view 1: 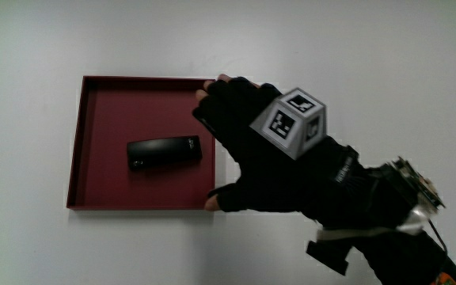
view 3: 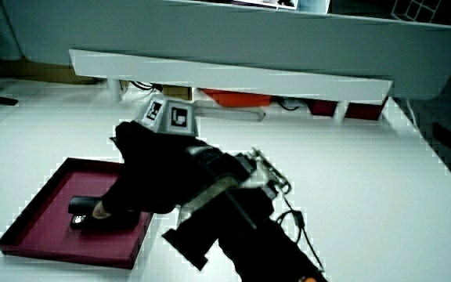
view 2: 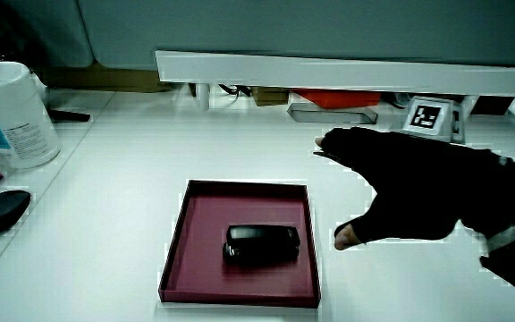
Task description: Pick stapper from plate
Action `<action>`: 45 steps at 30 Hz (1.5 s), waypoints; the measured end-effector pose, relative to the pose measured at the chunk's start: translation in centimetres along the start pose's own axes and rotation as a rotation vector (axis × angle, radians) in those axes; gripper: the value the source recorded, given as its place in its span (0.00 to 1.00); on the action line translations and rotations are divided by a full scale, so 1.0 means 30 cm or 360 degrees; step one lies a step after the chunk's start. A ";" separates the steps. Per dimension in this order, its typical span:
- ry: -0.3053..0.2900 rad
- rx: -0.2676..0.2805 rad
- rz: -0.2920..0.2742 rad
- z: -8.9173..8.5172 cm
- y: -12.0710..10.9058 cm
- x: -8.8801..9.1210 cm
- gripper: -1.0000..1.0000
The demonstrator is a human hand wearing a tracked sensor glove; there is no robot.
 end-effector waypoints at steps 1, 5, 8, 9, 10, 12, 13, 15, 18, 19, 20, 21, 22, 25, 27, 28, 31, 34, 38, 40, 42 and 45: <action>0.0004 -0.0015 0.0002 -0.004 0.014 0.001 0.50; 0.0048 -0.0037 -0.0058 -0.026 0.087 0.023 0.50; 0.0040 -0.0069 -0.0068 -0.026 0.132 0.024 0.50; 0.0078 -0.0081 -0.0069 -0.026 0.147 0.028 0.50; 0.0092 -0.0097 -0.0079 -0.032 0.166 0.037 0.50; 0.0108 -0.0112 -0.0105 -0.041 0.194 0.048 0.50; 0.0137 -0.0144 -0.0115 -0.052 0.213 0.062 0.50; 0.0188 -0.0163 -0.0118 -0.057 0.239 0.071 0.50; 0.0202 -0.0169 -0.0138 -0.069 0.276 0.077 0.50; 0.0184 -0.0184 -0.0159 -0.079 0.289 0.079 0.50; 0.0200 -0.0176 -0.0137 -0.078 0.293 0.069 0.50; 0.0193 -0.0196 -0.0163 -0.095 0.312 0.077 0.50; 0.0190 -0.0210 -0.0148 -0.101 0.320 0.071 0.50; 0.0190 -0.0245 -0.0172 -0.134 0.355 0.071 0.50; 0.0208 -0.0276 -0.0162 -0.159 0.377 0.074 0.50; 0.0216 -0.0303 -0.0173 -0.175 0.387 0.080 0.50; 0.0216 -0.0327 -0.0193 -0.208 0.411 0.093 0.50; 0.0241 -0.0359 -0.0196 -0.231 0.426 0.100 0.50; 0.0269 -0.0356 -0.0187 -0.247 0.436 0.110 0.50; 0.0267 -0.0350 -0.0217 -0.261 0.445 0.121 0.50; 0.0273 -0.0338 -0.0195 -0.261 0.444 0.120 0.50; 0.0256 -0.0313 -0.0193 -0.261 0.447 0.120 0.50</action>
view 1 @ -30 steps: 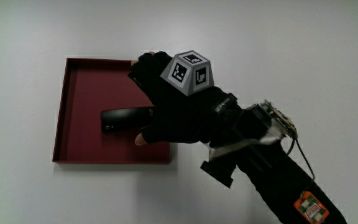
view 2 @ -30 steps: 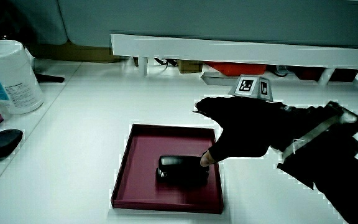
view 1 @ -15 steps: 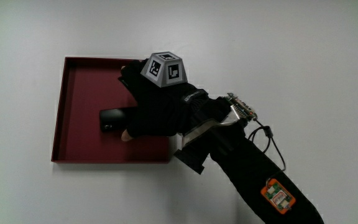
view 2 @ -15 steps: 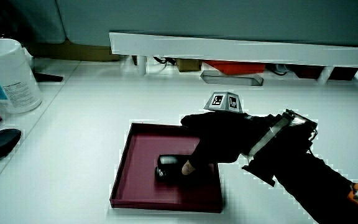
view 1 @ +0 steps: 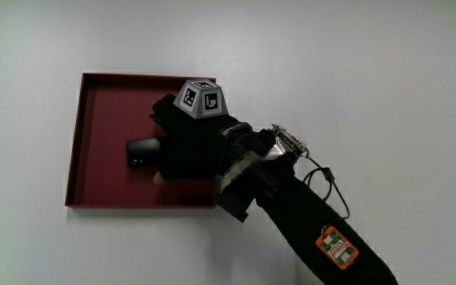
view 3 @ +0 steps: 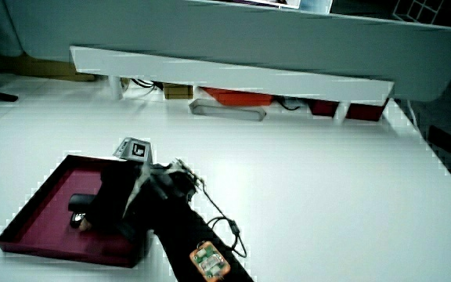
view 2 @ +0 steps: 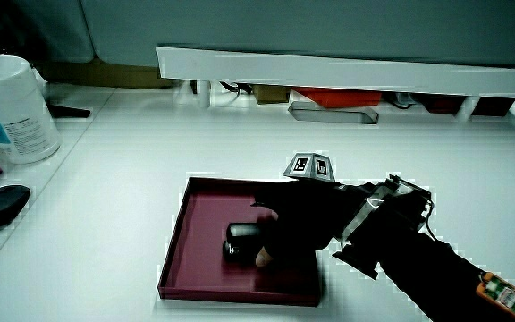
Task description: Pick stapper from plate
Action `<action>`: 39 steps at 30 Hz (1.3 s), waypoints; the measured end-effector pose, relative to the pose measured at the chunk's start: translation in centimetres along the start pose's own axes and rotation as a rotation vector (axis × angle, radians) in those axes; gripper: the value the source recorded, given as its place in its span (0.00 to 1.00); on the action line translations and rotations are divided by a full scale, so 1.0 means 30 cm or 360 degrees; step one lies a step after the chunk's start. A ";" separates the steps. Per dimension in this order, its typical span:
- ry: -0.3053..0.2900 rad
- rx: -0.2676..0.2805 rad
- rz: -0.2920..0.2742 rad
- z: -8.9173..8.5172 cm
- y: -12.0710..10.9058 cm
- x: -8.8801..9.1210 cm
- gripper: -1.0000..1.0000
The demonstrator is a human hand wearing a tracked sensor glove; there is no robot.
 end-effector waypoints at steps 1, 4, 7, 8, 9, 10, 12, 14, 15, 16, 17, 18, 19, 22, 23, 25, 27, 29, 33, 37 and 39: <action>0.0000 0.0034 0.0036 0.005 -0.009 -0.010 0.50; -0.0002 0.0100 0.0057 0.002 -0.008 -0.009 0.57; -0.0018 0.0163 0.0062 0.005 -0.009 -0.012 0.64; -0.0004 0.0175 0.0079 0.008 -0.014 -0.018 0.67; -0.0023 0.0205 0.0061 0.005 -0.009 -0.015 0.69; -0.0016 0.0212 0.0077 0.006 -0.011 -0.018 0.71; -0.0027 0.0216 0.0071 0.004 -0.006 -0.016 0.76; -0.0035 0.0242 0.0084 0.004 -0.011 -0.022 0.81; -0.0038 0.0258 0.0074 0.001 -0.006 -0.017 0.83; -0.0038 0.0255 0.0094 0.002 -0.008 -0.020 0.86; -0.0037 0.0257 0.0096 0.005 -0.013 -0.024 0.88; -0.0042 0.0275 0.0106 0.007 -0.019 -0.029 0.90; -0.0059 0.0282 0.0094 0.003 -0.013 -0.025 0.93; -0.0061 0.0298 0.0126 0.008 -0.022 -0.035 1.00; -0.0067 0.0296 0.0118 0.009 -0.020 -0.030 1.00; -0.0053 0.0317 0.0136 0.022 -0.035 -0.037 1.00; -0.0065 0.0323 0.0142 0.035 -0.047 -0.039 1.00; -0.0057 0.0341 0.0165 0.060 -0.075 -0.049 1.00; -0.0048 0.0366 0.0210 0.104 -0.134 -0.056 1.00; -0.0035 0.0402 0.0232 0.145 -0.199 -0.047 1.00; 0.0023 0.0364 0.0288 0.152 -0.199 -0.011 1.00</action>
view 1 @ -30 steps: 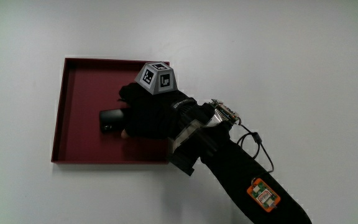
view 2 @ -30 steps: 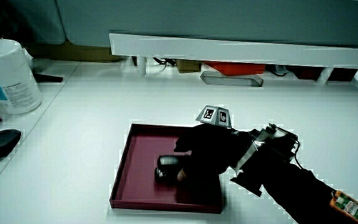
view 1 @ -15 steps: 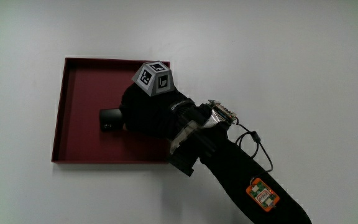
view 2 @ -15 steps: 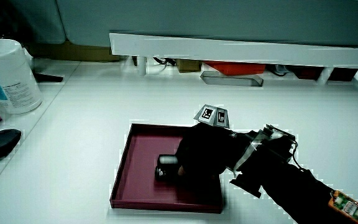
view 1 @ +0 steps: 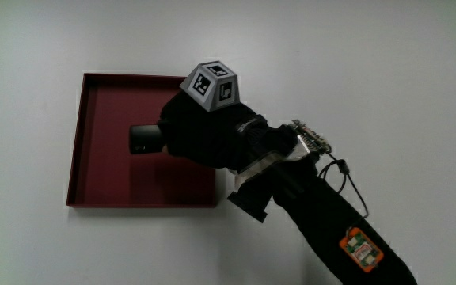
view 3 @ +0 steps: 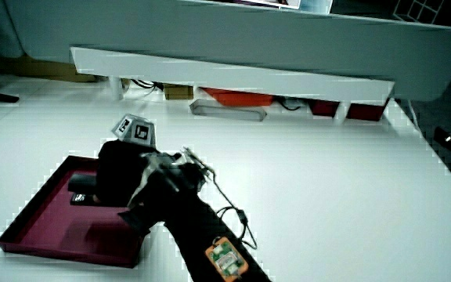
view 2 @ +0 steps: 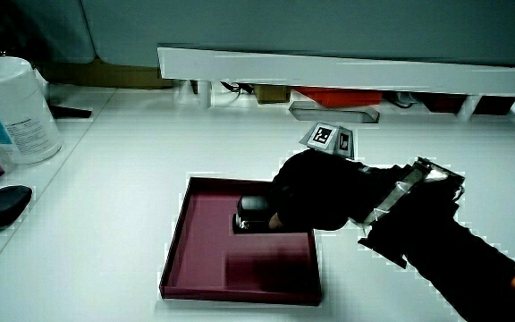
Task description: Pick stapper from plate
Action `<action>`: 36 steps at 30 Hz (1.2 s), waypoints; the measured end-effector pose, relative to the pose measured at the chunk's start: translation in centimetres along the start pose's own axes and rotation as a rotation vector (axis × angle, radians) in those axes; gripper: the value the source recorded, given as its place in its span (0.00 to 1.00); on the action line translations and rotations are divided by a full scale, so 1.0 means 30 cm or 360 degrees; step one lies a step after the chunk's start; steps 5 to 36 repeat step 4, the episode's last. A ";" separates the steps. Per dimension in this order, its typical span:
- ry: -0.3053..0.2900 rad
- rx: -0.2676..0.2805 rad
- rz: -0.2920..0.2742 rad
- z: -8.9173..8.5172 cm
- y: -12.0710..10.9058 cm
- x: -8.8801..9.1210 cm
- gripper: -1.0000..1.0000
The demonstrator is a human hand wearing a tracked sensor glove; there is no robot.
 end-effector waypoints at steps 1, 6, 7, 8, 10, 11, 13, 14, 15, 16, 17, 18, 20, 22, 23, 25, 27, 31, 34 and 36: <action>-0.0022 0.0030 0.0063 0.006 -0.008 0.019 1.00; 0.0063 0.0041 0.0104 0.050 -0.070 0.029 1.00; 0.0063 0.0041 0.0104 0.050 -0.070 0.029 1.00; 0.0063 0.0041 0.0104 0.050 -0.070 0.029 1.00; 0.0063 0.0041 0.0104 0.050 -0.070 0.029 1.00; 0.0063 0.0041 0.0104 0.050 -0.070 0.029 1.00; 0.0063 0.0041 0.0104 0.050 -0.070 0.029 1.00; 0.0063 0.0041 0.0104 0.050 -0.070 0.029 1.00; 0.0063 0.0041 0.0104 0.050 -0.070 0.029 1.00; 0.0063 0.0041 0.0104 0.050 -0.070 0.029 1.00; 0.0063 0.0041 0.0104 0.050 -0.070 0.029 1.00; 0.0063 0.0041 0.0104 0.050 -0.070 0.029 1.00; 0.0063 0.0041 0.0104 0.050 -0.070 0.029 1.00; 0.0063 0.0041 0.0104 0.050 -0.070 0.029 1.00; 0.0063 0.0041 0.0104 0.050 -0.070 0.029 1.00; 0.0063 0.0041 0.0104 0.050 -0.070 0.029 1.00; 0.0063 0.0041 0.0104 0.050 -0.070 0.029 1.00; 0.0063 0.0041 0.0104 0.050 -0.070 0.029 1.00; 0.0063 0.0041 0.0104 0.050 -0.070 0.029 1.00; 0.0063 0.0041 0.0104 0.050 -0.070 0.029 1.00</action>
